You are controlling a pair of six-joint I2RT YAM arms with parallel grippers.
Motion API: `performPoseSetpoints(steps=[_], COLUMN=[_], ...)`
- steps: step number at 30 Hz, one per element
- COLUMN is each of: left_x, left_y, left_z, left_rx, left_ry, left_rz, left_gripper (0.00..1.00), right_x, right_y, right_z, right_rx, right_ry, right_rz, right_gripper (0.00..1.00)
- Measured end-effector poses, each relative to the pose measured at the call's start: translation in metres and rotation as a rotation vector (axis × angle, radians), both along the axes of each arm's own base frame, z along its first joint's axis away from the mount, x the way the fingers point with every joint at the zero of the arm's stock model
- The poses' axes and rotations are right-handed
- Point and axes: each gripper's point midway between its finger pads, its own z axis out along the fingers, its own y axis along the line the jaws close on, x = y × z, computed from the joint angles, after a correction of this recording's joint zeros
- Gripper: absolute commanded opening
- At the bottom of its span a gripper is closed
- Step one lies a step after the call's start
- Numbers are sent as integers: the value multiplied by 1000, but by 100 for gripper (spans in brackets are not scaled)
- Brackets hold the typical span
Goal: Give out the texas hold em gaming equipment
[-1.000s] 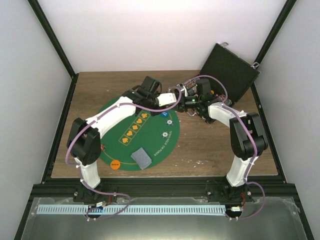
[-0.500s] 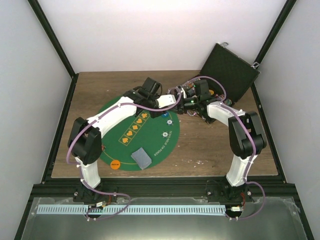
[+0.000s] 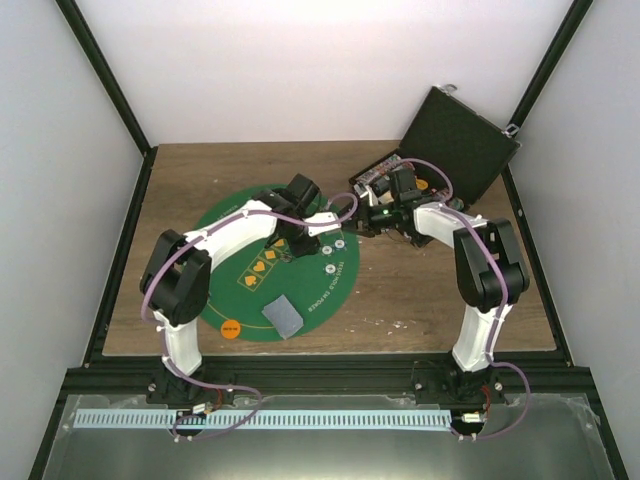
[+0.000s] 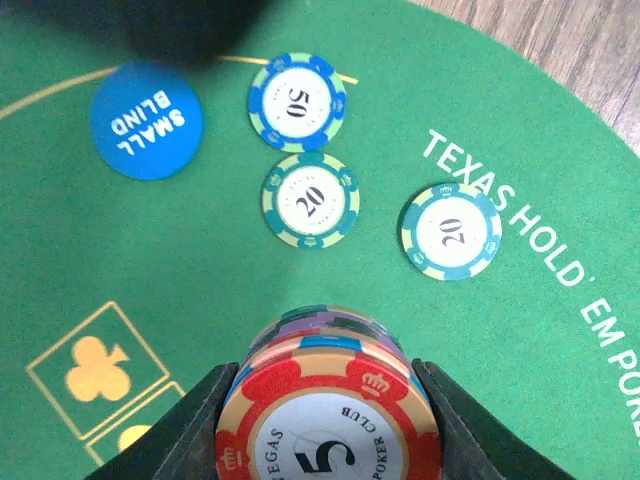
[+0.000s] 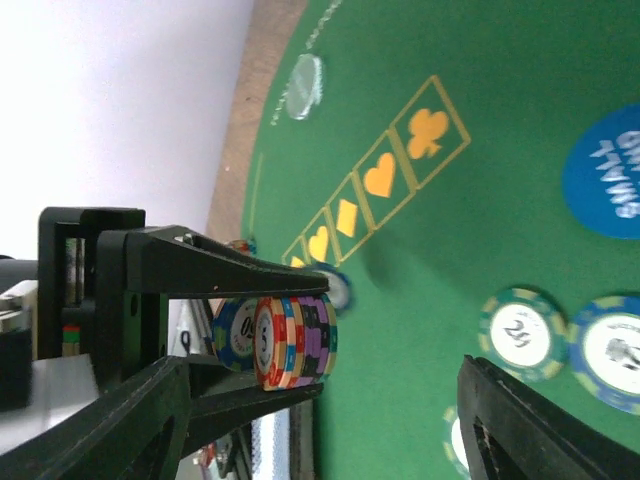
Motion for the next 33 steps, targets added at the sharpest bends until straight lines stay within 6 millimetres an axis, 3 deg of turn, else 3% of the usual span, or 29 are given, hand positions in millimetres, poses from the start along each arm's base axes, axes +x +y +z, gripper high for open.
performPoseSetpoints(steps=[6, 12, 18, 26, 33], left_x=[-6, -9, 6, 34, 31], left_y=[-1, -4, -16, -36, -33], left_z=[-23, -36, -52, -54, -68], left_rx=[15, 27, 28, 5, 51], left_ry=[77, 105, 110, 68, 87], left_rz=[29, 39, 66, 106, 118], left_gripper=[0, 0, 0, 0, 1], right_x=[15, 25, 25, 26, 25], right_y=[-33, -64, -77, -98, -102], right_z=[-12, 0, 1, 14, 14], right_rx=[-108, -198, -261, -314, -328], right_ry=[-23, -103, -134, -187, -201], right_rz=[-93, -173, -195, -234, -229], right_gripper=[74, 74, 75, 75, 75])
